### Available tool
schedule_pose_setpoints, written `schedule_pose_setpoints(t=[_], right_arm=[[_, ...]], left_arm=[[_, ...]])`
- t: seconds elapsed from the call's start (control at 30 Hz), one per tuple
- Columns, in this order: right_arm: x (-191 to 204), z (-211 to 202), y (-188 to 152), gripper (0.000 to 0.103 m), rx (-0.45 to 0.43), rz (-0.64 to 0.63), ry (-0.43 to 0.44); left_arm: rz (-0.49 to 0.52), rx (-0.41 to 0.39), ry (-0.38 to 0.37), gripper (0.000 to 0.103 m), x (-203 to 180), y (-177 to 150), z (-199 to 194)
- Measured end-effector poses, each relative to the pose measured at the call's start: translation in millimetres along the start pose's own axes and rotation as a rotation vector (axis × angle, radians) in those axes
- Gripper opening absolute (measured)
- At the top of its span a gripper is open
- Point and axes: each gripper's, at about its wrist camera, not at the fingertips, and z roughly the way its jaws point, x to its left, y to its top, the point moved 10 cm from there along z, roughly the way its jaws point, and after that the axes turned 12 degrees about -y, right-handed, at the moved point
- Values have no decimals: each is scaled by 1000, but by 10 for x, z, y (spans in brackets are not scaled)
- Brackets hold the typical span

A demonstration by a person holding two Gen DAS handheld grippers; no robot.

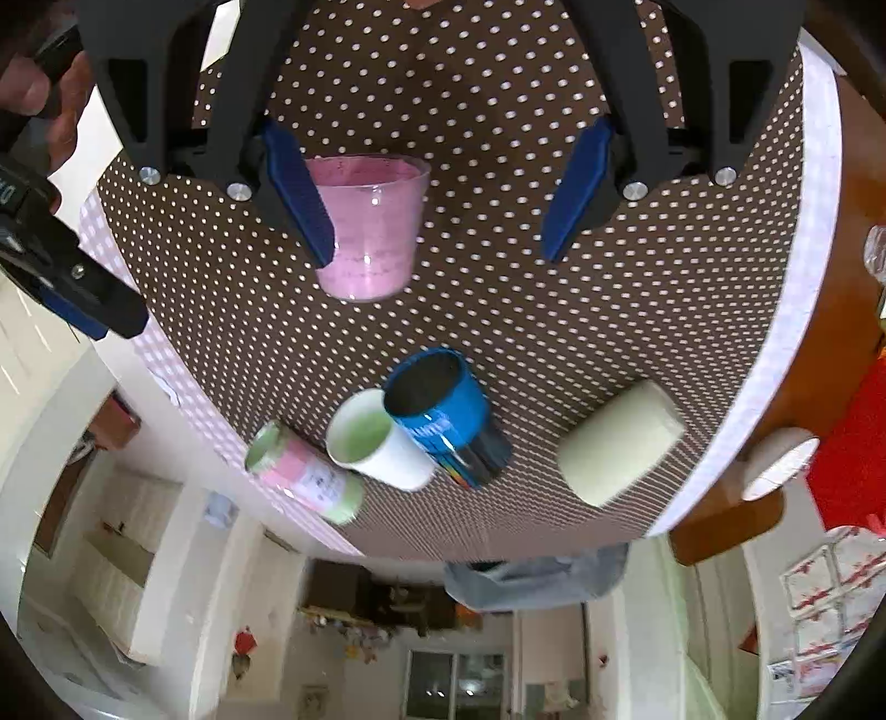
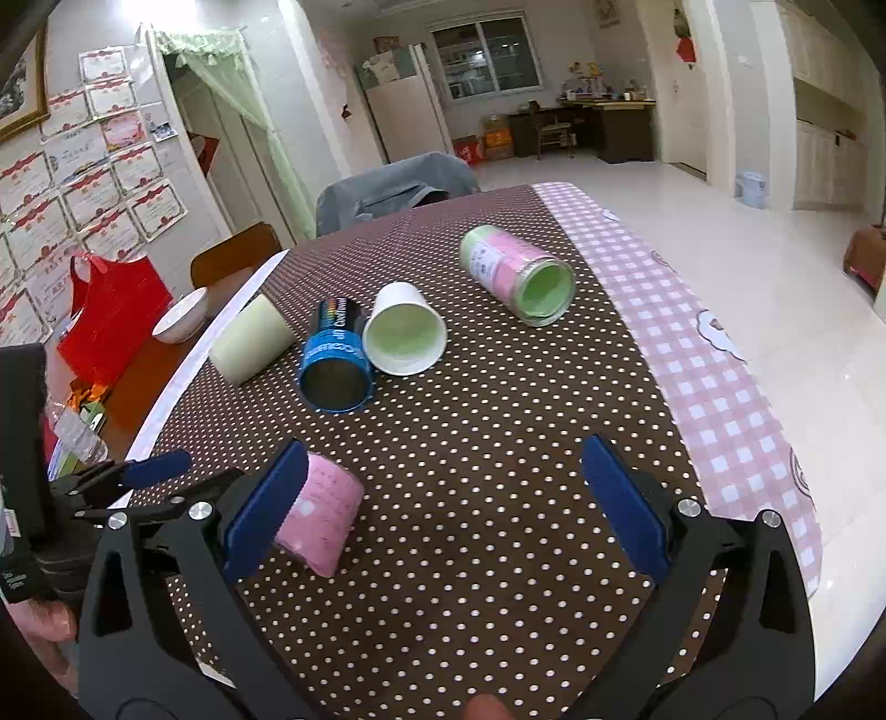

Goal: Flip cup upside down
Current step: 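Set the pink cup down and open the left tool, then reach the right tool to the pink cup and grasp it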

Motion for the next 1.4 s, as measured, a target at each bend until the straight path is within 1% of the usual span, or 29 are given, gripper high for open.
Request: schedule_pose_setpoints(t=[0.2, 0.37, 0.47, 0.63, 0.9, 1.1, 1.17, 1.27, 1.4], right_arm=[[118, -70, 56, 97, -5, -20, 18], [271, -126, 80, 97, -8, -43, 39], [345, -128, 87, 97, 3, -52, 58], [462, -95, 75, 97, 47, -56, 97], [604, 34, -20, 97, 146, -37, 130], [809, 178, -177, 97, 247, -58, 160], [862, 254, -248, 97, 309, -52, 184], [862, 349, -308, 97, 352, -57, 165], [870, 477, -354, 97, 420, -25, 169]], left_arm=[[-42, -58, 13, 76, 147, -17, -293], [-55, -120, 51, 76, 272, -30, -558], [-57, -156, 80, 76, 341, -32, -695], [-68, -203, 113, 76, 451, -34, -872], [-72, -233, 145, 76, 607, -114, -1012], [-86, -255, 178, 76, 797, -165, -1100], [-92, -259, 181, 76, 857, -194, -1121], [-98, -264, 190, 76, 938, -239, -1132], [-101, -255, 181, 76, 984, -286, -1067]])
